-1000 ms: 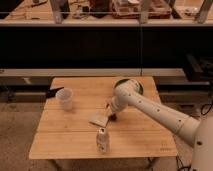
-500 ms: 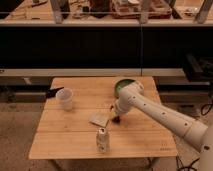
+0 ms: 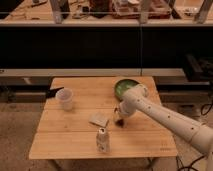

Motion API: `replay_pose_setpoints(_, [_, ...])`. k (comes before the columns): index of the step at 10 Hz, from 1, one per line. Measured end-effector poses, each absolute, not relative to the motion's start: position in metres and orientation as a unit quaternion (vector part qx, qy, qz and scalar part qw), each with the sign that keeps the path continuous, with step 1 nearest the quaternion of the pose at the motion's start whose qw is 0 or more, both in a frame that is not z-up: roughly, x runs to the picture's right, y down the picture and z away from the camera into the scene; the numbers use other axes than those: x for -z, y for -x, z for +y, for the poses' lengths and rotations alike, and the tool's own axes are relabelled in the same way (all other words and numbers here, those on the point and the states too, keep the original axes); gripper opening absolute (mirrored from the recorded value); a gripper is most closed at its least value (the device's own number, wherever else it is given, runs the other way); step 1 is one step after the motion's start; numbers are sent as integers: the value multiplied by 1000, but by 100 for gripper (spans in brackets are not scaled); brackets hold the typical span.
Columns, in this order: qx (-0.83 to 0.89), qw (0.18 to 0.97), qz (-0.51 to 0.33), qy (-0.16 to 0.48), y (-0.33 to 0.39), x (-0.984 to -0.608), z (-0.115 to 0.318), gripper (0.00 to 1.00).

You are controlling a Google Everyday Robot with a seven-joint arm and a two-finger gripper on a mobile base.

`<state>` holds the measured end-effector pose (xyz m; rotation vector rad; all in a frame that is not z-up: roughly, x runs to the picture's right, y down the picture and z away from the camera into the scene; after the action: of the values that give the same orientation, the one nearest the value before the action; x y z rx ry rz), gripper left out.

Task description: Drag the pepper across the table

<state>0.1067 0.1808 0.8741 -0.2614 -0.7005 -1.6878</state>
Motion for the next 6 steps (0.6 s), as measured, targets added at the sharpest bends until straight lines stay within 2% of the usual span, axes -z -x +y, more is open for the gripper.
replay_pose_setpoints(6, [712,618,-304,138,-131,-841,214,44])
